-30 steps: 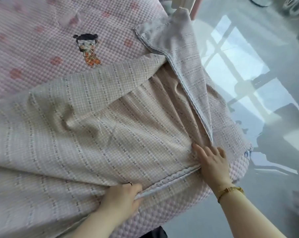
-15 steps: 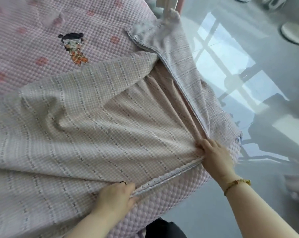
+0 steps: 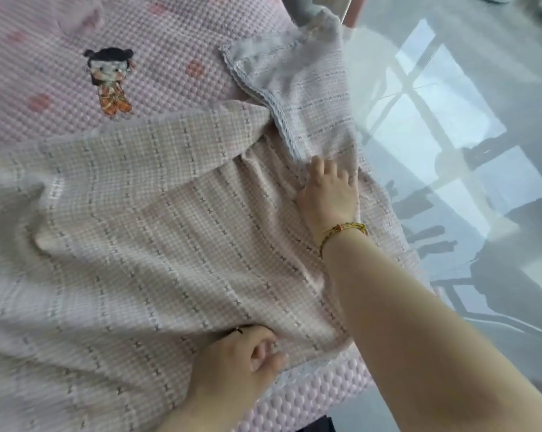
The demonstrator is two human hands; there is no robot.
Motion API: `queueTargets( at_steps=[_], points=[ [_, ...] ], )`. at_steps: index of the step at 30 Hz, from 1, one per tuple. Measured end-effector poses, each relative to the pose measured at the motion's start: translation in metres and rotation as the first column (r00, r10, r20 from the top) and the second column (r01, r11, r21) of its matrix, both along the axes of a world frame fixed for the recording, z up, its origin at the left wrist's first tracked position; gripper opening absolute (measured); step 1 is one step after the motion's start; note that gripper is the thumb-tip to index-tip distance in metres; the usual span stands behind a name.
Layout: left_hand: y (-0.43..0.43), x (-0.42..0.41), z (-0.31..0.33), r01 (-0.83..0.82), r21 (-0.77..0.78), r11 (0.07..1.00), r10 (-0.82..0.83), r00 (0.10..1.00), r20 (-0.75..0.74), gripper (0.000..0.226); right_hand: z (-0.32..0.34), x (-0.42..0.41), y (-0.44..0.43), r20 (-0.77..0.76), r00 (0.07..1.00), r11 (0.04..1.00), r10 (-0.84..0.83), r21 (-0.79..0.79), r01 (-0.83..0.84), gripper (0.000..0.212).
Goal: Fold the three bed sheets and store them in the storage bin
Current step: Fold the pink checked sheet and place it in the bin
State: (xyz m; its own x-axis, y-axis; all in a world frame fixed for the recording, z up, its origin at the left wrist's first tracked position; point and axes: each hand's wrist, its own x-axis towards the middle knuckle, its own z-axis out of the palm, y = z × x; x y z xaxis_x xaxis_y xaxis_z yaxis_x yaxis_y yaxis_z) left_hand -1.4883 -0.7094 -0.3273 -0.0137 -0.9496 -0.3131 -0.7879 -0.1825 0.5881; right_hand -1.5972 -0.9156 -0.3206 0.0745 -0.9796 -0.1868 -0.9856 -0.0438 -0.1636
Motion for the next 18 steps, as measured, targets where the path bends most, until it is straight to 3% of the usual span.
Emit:
queueTargets(
  at_steps=[3,6,8,11,12,14,16,18],
  points=[
    [-0.022,-0.044,-0.005,0.086,-0.043,0.995,-0.081,0.991,0.108,0.046,-0.001,-0.023,-0.030,0.075,0.997,0.999,-0.014,0.048,0.011,0.028],
    [-0.045,-0.087,-0.003,0.111,-0.175,0.978,-0.077,0.979,0.190,0.033,0.014,-0.062,-0.058,0.334,0.930,0.983,-0.153,0.147,0.108,0.020],
    [-0.055,-0.097,-0.003,0.123,-0.174,0.977,-0.080,0.969,0.234,0.024,0.024,-0.094,-0.070,0.550,0.756,0.935,-0.356,0.199,0.295,0.012],
    [-0.066,-0.091,-0.004,0.155,-0.098,0.983,-0.124,0.955,0.270,0.027,0.021,-0.155,-0.059,0.744,0.306,0.730,-0.594,0.338,0.595,0.025],
    [-0.070,-0.088,-0.006,0.183,-0.095,0.979,-0.151,0.951,0.271,0.025,0.012,-0.179,-0.047,0.725,0.164,0.621,-0.669,0.424,0.659,0.029],
    [-0.077,-0.084,-0.003,0.274,-0.032,0.961,-0.256,0.930,0.265,0.017,-0.011,-0.220,-0.005,0.572,-0.030,0.418,-0.820,0.634,0.650,0.031],
    [-0.081,-0.086,0.000,0.378,0.004,0.926,-0.368,0.901,0.229,0.015,-0.032,-0.236,0.035,0.352,-0.108,0.244,-0.930,0.808,0.536,0.029],
    [-0.083,-0.095,-0.001,0.426,-0.009,0.905,-0.413,0.882,0.228,0.023,-0.047,-0.233,0.053,0.229,-0.089,0.162,-0.969,0.868,0.470,0.028]
  ],
)
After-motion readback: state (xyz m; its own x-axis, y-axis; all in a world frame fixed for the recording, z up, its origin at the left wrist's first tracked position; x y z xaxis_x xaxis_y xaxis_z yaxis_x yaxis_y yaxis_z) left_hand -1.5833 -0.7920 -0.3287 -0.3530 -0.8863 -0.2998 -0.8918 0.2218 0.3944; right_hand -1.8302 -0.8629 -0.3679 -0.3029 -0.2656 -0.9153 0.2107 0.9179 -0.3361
